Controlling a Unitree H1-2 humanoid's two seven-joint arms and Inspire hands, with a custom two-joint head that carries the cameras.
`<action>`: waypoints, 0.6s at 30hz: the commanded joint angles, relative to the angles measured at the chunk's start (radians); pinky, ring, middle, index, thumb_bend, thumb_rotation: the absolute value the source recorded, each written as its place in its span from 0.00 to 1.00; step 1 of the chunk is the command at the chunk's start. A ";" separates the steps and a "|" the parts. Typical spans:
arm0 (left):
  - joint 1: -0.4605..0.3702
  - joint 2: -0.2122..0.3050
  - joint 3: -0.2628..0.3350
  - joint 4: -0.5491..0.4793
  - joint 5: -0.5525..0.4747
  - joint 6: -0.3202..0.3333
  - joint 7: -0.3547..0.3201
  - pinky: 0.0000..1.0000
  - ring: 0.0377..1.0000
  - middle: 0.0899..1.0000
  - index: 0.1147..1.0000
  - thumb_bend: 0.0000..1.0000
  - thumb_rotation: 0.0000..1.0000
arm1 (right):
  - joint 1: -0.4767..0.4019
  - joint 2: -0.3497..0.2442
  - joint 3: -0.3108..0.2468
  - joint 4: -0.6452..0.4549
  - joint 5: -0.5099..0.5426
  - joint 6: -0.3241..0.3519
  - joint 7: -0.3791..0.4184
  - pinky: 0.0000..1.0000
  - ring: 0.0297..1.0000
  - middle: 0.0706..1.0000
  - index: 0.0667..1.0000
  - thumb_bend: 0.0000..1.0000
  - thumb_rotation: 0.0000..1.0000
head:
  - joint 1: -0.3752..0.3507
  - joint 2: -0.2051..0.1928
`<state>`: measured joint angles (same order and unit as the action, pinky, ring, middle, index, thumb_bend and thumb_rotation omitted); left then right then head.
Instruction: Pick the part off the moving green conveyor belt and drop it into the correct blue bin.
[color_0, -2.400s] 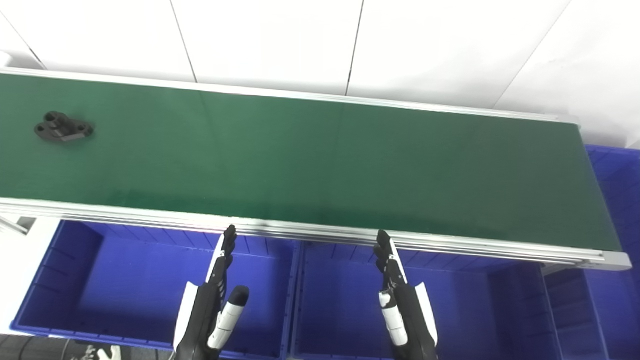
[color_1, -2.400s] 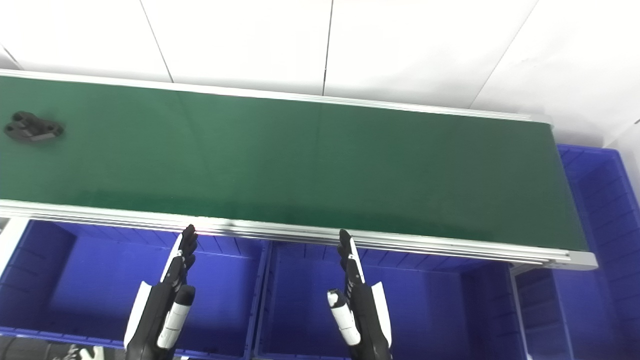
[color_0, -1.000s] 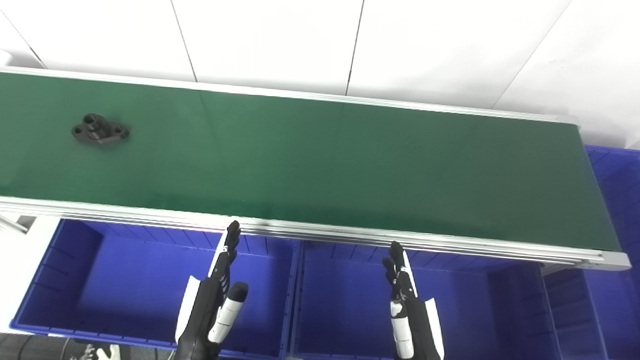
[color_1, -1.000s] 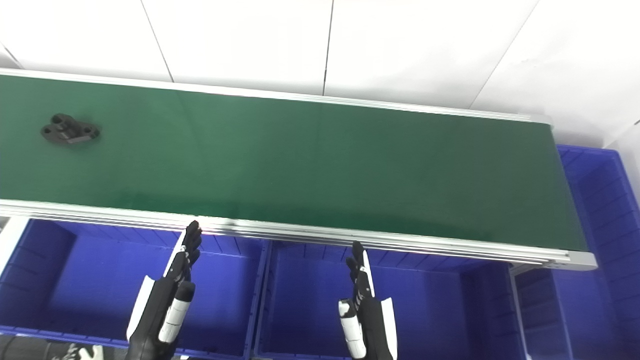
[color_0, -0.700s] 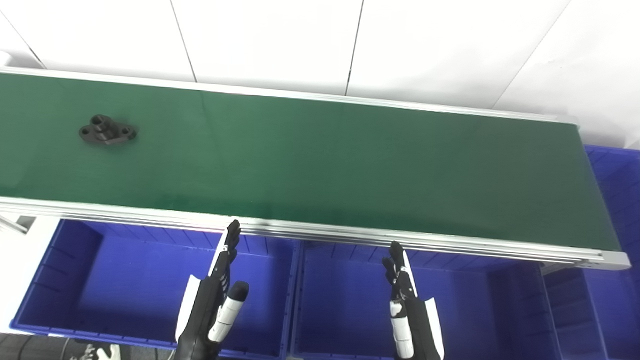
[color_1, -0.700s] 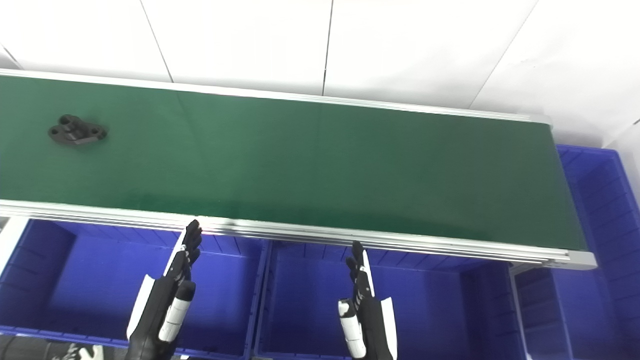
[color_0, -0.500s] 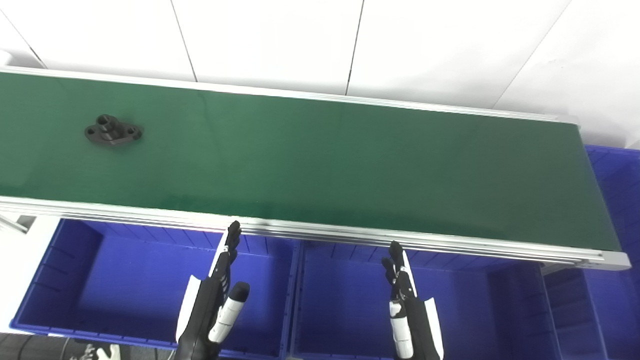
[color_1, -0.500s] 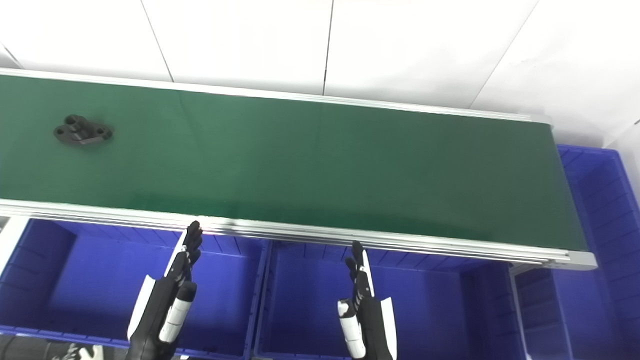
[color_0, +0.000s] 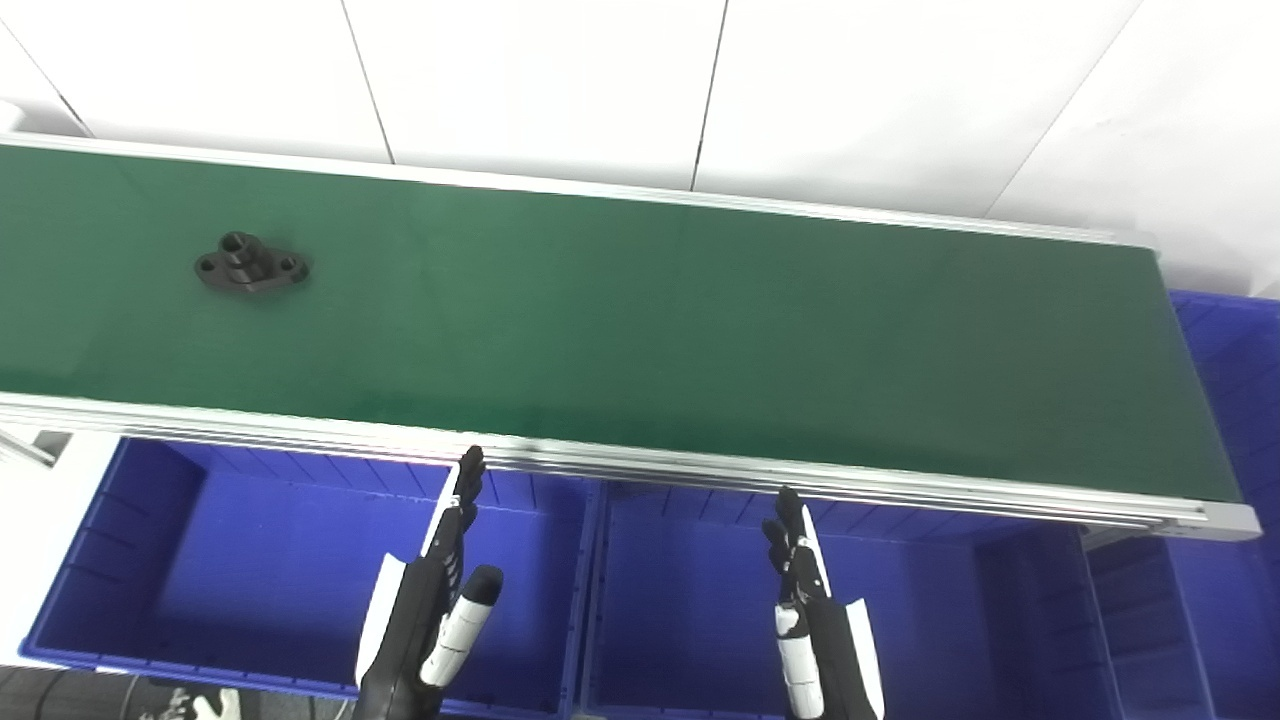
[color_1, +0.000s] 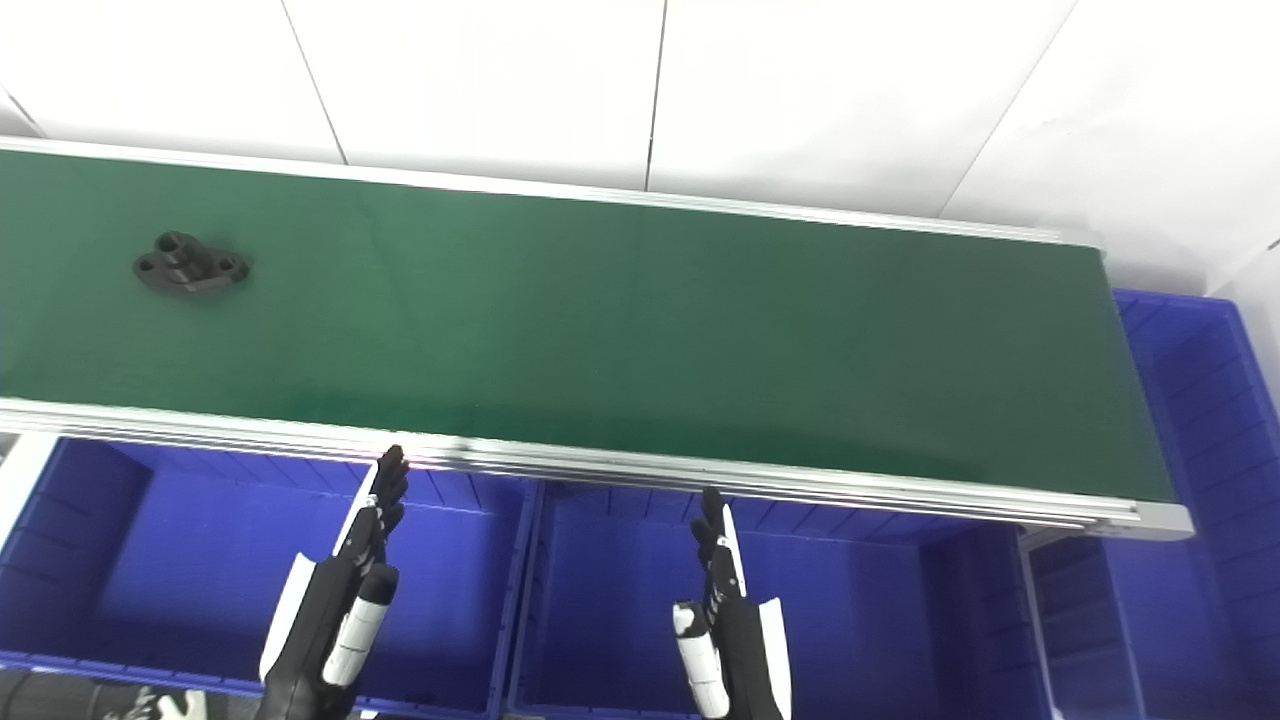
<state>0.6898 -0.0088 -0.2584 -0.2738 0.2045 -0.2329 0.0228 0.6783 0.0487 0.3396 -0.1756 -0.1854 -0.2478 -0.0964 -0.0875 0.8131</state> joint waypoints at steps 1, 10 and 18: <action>0.002 -0.002 -0.003 -0.003 0.015 -0.050 0.011 1.00 1.00 1.00 1.00 0.73 0.99 | 0.001 0.009 0.008 0.000 -0.004 -0.074 0.001 1.00 0.98 1.00 1.00 0.82 1.00 | 0.012 -0.014; -0.020 -0.026 -0.003 0.093 0.081 -0.109 0.052 1.00 0.97 1.00 1.00 0.66 1.00 | -0.031 -0.008 -0.018 0.099 0.038 -0.153 0.008 1.00 0.99 1.00 1.00 0.82 1.00 | 0.097 -0.115; -0.076 -0.059 -0.016 0.222 0.143 -0.172 0.102 1.00 0.96 1.00 1.00 0.59 0.98 | -0.095 -0.050 -0.059 0.212 0.102 -0.219 0.042 1.00 1.00 1.00 1.00 0.76 1.00 | 0.201 -0.214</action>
<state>0.6210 -0.0491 -0.2621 -0.0506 0.3319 -0.3601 0.1048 0.5885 0.0044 0.2858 0.0439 -0.0987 -0.4043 -0.0708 0.1133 0.5999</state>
